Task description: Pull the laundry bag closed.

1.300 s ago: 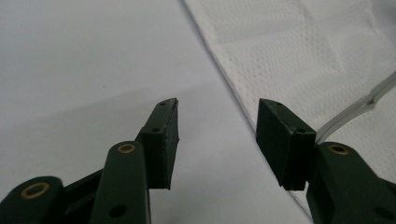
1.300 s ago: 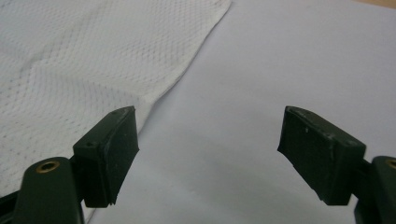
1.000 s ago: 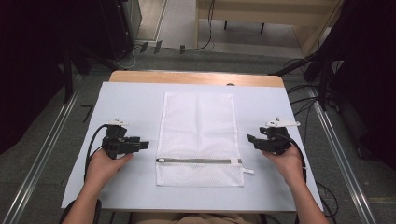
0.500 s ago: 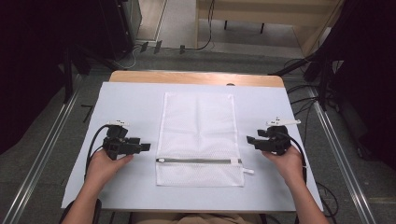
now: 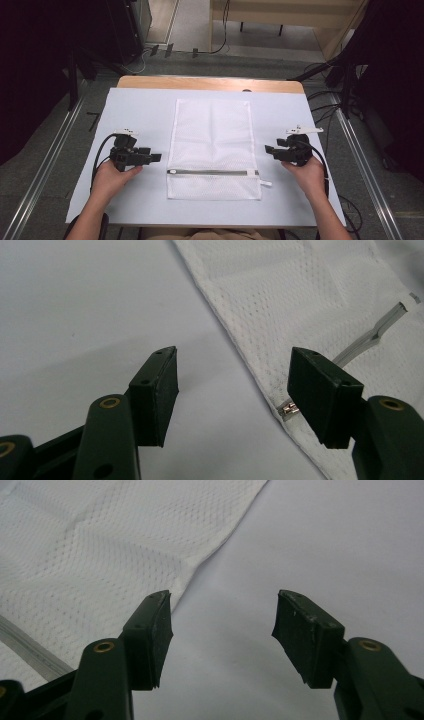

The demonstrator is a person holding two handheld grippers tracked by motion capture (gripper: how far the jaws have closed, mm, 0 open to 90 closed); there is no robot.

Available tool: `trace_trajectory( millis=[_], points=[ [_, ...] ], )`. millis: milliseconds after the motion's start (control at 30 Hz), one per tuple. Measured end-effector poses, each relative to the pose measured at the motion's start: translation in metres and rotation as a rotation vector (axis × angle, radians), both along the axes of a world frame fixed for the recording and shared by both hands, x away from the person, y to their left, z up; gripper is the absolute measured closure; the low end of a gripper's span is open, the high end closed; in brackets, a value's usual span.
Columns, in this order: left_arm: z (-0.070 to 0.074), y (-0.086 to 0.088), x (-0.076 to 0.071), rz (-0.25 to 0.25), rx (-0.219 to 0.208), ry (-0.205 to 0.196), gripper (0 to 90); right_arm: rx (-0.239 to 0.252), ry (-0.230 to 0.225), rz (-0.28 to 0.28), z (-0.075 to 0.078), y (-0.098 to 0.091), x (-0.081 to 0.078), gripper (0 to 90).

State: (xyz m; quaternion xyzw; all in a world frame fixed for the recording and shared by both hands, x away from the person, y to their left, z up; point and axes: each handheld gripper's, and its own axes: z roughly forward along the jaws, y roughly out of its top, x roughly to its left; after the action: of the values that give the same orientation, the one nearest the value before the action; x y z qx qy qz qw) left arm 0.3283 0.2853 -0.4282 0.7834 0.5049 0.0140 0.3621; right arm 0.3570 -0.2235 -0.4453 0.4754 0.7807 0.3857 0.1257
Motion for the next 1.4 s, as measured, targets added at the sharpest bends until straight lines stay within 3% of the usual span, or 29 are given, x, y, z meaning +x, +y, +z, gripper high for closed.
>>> trace_trajectory(
  millis=[400,500,633,1133,1400],
  points=[
    [0.000,-0.001,-0.001,-0.003,0.007,-0.008,37.3,0.008,0.008,-0.003,0.001,0.000,0.000,43.1],
    [0.000,-0.001,-0.001,-0.005,0.008,-0.009,37.2,0.033,0.027,-0.007,0.002,0.000,0.000,45.3],
    [0.001,-0.001,-0.002,-0.007,0.004,-0.012,37.4,0.025,0.040,0.004,0.004,0.005,-0.001,46.6],
    [0.005,0.001,-0.018,0.006,-0.009,-0.022,37.5,0.019,0.021,0.115,0.023,0.044,-0.010,49.2],
    [0.005,0.000,-0.026,-0.009,0.006,-0.058,38.8,0.007,0.015,0.179,0.028,0.060,-0.014,51.6]
  ],
)
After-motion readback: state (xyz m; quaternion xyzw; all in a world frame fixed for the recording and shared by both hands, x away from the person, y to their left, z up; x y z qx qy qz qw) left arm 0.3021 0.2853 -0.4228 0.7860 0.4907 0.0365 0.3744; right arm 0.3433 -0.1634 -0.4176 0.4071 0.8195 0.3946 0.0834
